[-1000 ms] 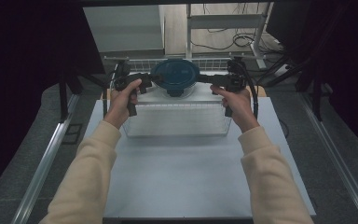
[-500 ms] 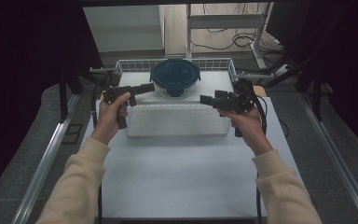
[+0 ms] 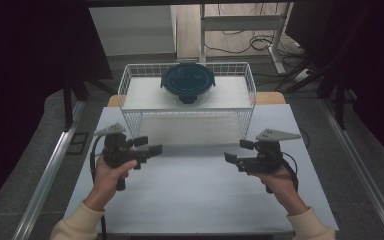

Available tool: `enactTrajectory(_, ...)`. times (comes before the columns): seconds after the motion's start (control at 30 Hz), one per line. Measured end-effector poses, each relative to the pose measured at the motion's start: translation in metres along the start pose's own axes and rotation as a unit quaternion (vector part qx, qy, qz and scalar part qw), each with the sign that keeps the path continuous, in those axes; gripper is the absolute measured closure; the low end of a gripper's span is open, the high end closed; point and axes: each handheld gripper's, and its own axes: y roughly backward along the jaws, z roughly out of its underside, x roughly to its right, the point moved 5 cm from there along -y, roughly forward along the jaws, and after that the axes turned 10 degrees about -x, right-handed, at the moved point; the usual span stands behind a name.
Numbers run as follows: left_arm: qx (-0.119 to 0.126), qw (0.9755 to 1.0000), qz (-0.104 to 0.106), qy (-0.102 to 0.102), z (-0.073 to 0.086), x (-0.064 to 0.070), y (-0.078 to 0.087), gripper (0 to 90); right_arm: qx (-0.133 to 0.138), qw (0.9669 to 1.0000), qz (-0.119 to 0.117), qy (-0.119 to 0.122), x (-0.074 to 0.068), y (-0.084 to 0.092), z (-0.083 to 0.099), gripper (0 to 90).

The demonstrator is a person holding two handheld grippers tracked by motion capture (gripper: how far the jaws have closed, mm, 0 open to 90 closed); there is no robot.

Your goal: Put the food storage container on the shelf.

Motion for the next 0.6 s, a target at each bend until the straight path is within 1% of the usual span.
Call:
enactTrajectory(0.03,-0.012,0.9998,-0.017,0.0,0.021,-0.006,-0.006,17.9,-0.011,0.9999,0.002,-0.008,0.004,-0.004,0.018,21.3)
enactTrajectory(0.07,-0.019,0.9996,-0.022,0.003,0.032,-0.01,-0.01,18.0,-0.013,0.9998,0.001,-0.012,0.005,-0.006,0.024,21.3)
enactTrajectory(0.1,-0.021,0.9995,-0.023,0.007,0.038,-0.013,-0.012,18.8,-0.017,0.9997,0.002,-0.018,0.007,-0.009,0.033,21.3)
enactTrajectory(0.13,-0.025,0.9994,-0.022,0.012,0.045,-0.016,-0.014,19.4,-0.017,0.9996,0.002,-0.023,0.008,-0.01,0.038,21.7)
enactTrajectory(0.17,-0.025,0.9994,-0.022,0.012,0.045,-0.016,-0.014,20.1,-0.02,0.9993,0.002,-0.031,0.01,-0.013,0.045,21.9)
enactTrajectory(0.2,-0.041,0.9987,-0.026,0.019,0.054,-0.022,-0.019,20.6,-0.03,0.999,0.001,-0.034,0.011,-0.016,0.05,21.8)
enactTrajectory(0.23,-0.041,0.9987,-0.026,0.019,0.054,-0.022,-0.019,20.5,-0.03,0.999,0.001,-0.034,0.011,-0.016,0.05,21.8)
enactTrajectory(0.27,-0.045,0.9983,-0.032,0.019,0.057,-0.024,-0.019,20.5,-0.036,0.9988,0.005,-0.033,0.013,-0.018,0.055,21.8)
enactTrajectory(0.3,-0.036,0.9986,-0.036,0.018,0.057,-0.023,-0.018,21.3,-0.037,0.9987,0.017,-0.031,0.015,-0.021,0.06,21.8)
enactTrajectory(0.37,-0.034,0.9987,-0.036,0.014,0.057,-0.022,-0.017,21.2,-0.036,0.9987,0.019,-0.03,0.015,-0.021,0.06,21.8)
enactTrajectory(0.43,-0.031,0.9987,-0.04,0.012,0.058,-0.022,-0.018,21.1,-0.03,0.9988,0.032,-0.023,0.017,-0.022,0.061,21.8)
enactTrajectory(0.47,-0.032,0.9985,-0.042,0.013,0.06,-0.023,-0.019,20.9,-0.028,0.9987,0.035,-0.022,0.018,-0.022,0.062,21.8)
enactTrajectory(0.5,-0.036,0.9981,-0.048,0.015,0.062,-0.025,-0.02,19.3,-0.023,0.9984,0.049,-0.015,0.019,-0.023,0.064,21.2)
enactTrajectory(0.53,-0.042,0.9974,-0.056,0.014,0.064,-0.027,-0.022,19.3,-0.023,0.9984,0.049,-0.015,0.019,-0.023,0.064,21.2)
enactTrajectory(0.6,-0.056,0.9958,-0.072,0.009,0.069,-0.03,-0.026,18.2,-0.028,0.9976,0.063,-0.01,0.022,-0.025,0.068,20.9)
